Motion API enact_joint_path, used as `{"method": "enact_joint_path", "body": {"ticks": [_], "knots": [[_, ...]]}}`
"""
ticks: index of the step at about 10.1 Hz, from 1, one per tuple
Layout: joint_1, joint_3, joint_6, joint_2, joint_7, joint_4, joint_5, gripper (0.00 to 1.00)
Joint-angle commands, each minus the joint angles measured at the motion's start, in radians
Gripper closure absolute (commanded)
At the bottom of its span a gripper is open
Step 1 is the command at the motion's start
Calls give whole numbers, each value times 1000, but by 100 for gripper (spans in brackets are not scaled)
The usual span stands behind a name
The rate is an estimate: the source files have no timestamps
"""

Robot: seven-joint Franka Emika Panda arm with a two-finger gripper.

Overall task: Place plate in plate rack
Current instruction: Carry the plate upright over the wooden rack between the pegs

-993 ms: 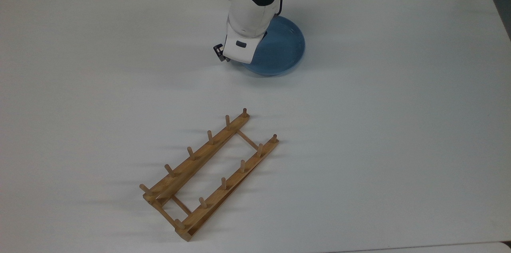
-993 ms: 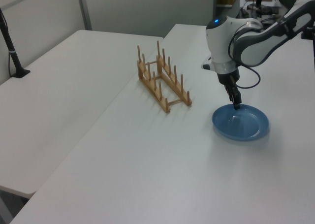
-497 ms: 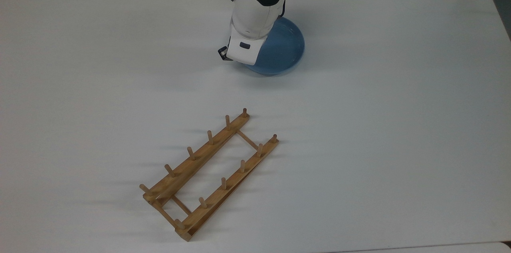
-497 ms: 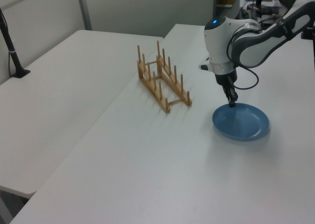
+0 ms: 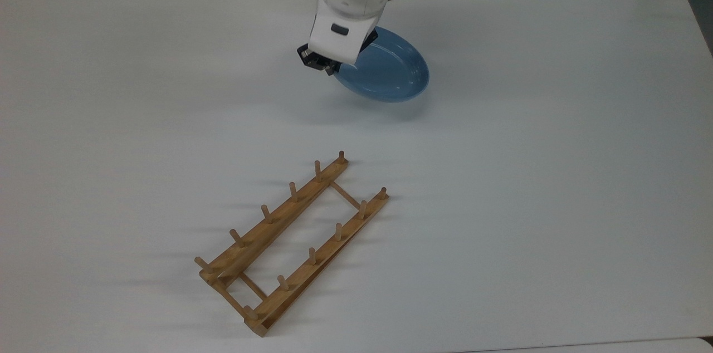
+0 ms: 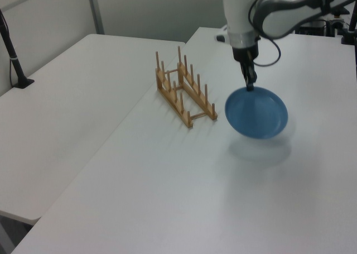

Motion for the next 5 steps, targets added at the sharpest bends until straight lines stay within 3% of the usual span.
{"method": "enact_joint_path", "body": {"ticks": [1,3,5], "knots": [[7,-6,-46,-14,20,124,1,100],[1,-18,-17,-14,133,186,-20,100],[-5,-29,107,-14,260,192,-97,100]]}}
